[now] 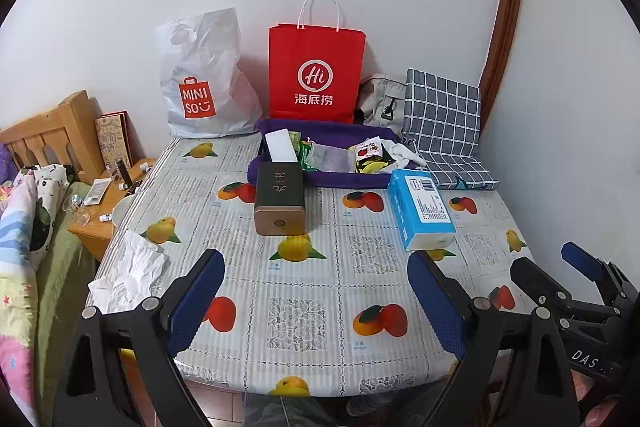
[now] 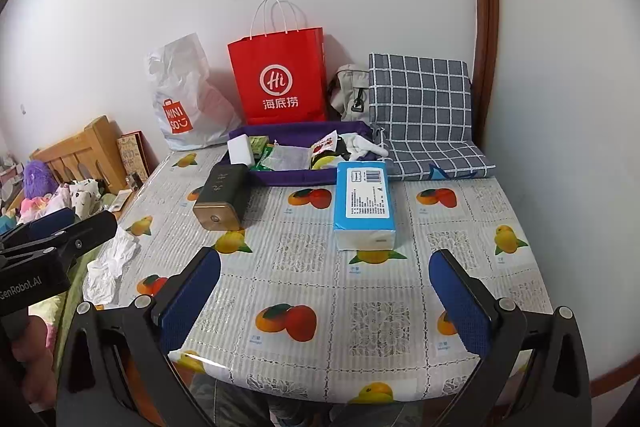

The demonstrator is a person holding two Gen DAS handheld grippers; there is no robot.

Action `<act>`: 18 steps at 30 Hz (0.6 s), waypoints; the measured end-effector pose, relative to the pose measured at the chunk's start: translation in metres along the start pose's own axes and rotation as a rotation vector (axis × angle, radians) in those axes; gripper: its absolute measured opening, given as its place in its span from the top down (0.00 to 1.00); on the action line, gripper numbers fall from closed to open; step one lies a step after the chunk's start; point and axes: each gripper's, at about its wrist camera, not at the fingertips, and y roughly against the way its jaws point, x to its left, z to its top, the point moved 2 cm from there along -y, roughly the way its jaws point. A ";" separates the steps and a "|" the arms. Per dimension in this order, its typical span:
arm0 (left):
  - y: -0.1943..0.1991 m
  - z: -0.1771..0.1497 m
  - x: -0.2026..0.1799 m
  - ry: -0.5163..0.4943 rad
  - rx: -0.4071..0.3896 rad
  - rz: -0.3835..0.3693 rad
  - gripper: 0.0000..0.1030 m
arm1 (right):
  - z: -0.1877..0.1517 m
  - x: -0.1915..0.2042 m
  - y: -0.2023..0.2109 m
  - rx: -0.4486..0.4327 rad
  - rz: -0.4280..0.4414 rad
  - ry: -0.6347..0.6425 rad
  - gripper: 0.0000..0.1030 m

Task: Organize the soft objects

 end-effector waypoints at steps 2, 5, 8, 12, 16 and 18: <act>0.000 0.000 0.000 0.001 0.002 0.001 0.10 | 0.001 0.000 0.000 -0.001 -0.001 0.000 0.00; 0.001 -0.001 0.002 0.006 0.003 0.001 0.10 | 0.001 0.000 0.001 -0.001 0.000 -0.001 0.00; 0.001 -0.001 0.003 0.001 0.002 0.000 0.10 | 0.000 0.001 0.001 0.000 0.003 0.001 0.00; 0.001 -0.001 0.003 0.005 0.003 0.002 0.10 | 0.000 0.002 0.001 0.001 0.005 0.001 0.00; 0.001 -0.001 0.005 0.004 0.000 0.002 0.10 | 0.000 0.003 0.001 0.001 0.004 0.002 0.00; 0.002 -0.002 0.005 0.007 0.000 0.002 0.10 | 0.000 0.003 0.000 0.001 0.006 0.000 0.00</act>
